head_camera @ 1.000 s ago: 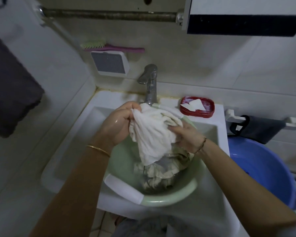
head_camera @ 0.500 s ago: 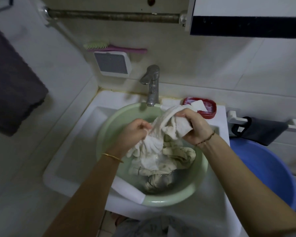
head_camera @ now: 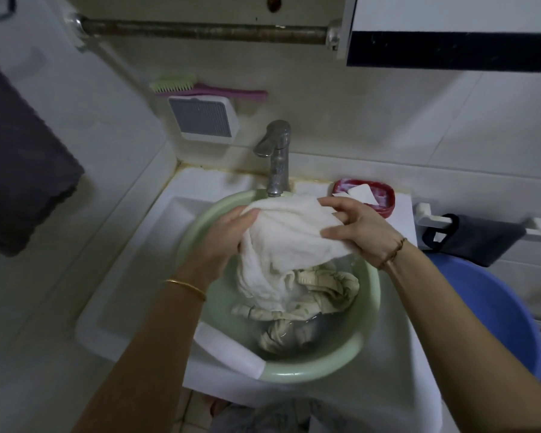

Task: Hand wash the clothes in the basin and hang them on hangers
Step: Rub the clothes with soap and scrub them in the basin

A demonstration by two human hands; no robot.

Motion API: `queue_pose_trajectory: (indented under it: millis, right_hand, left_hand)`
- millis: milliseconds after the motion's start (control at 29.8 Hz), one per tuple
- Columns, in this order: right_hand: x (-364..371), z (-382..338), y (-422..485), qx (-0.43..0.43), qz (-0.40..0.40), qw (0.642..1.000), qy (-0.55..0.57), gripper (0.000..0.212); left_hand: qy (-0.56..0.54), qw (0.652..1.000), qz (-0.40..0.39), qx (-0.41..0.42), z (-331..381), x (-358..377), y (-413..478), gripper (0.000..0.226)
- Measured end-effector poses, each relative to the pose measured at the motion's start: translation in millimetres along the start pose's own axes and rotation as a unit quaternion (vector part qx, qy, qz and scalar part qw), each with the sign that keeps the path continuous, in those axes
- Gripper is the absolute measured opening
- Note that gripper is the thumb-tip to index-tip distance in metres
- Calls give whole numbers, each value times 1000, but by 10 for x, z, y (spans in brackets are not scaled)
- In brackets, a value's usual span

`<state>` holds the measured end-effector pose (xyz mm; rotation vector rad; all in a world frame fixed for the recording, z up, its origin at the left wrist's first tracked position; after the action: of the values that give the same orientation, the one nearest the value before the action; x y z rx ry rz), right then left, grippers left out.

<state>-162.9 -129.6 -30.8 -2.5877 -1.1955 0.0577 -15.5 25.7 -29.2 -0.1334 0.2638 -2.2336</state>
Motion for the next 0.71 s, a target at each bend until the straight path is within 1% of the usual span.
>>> queue_pose_trajectory:
  millis: [67,134,202,336,370,437,504,538,605,638,706]
  right_hand:
    - [1,-11,11,-15,12,1000,-3,50]
    - [24,-14,20,-28,27,999,-31,44]
    - [30,-31,25,-51,53,997,-37,39]
    - [4,-122,-15,-134,113,984,-24,37]
    - [-4,-139,-23,-151,119,981,-18,40]
    - [5,-179,-42,-183,106,977,1,51]
    - [31,-221,-64,-204,82,975,12,55]
    - [44,-236,-76,-211,76,974,13,54]
    - [82,-254,-99,-220,68,973,15,42]
    - [101,-245,-106,-220,68,973,11,36]
    - [117,-200,-114,-209,73,975,4,36]
  left_hand:
    - [-22,1000,0,3,63,-42,20,17]
    - [-27,999,1,31,96,-89,52,21]
    - [-32,999,-18,40,128,-83,20,20]
    - [45,993,-83,77,172,-40,-43,26]
    - [64,990,-102,68,149,-37,-60,27]
    - [92,987,-133,25,72,-27,-91,33]
    - [132,983,-128,-3,-16,-16,-119,41]
    - [158,981,-111,-2,-64,-20,-117,41]
    - [171,981,-93,-14,-147,3,-115,30]
    - [167,979,-112,-36,-177,40,-133,30]
    - [194,964,-176,-53,-201,118,-187,47]
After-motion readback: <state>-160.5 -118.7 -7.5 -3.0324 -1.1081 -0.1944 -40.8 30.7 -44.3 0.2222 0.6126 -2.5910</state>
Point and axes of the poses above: each hand's wrist, its own y-axis towards the middle knuckle, its own x-axis out of the palm, z = x × y, the point moved 6 cm from there along y, towards the middle knuckle, and after that the axes turned 9 degrees about z, right-handed, at the moved point
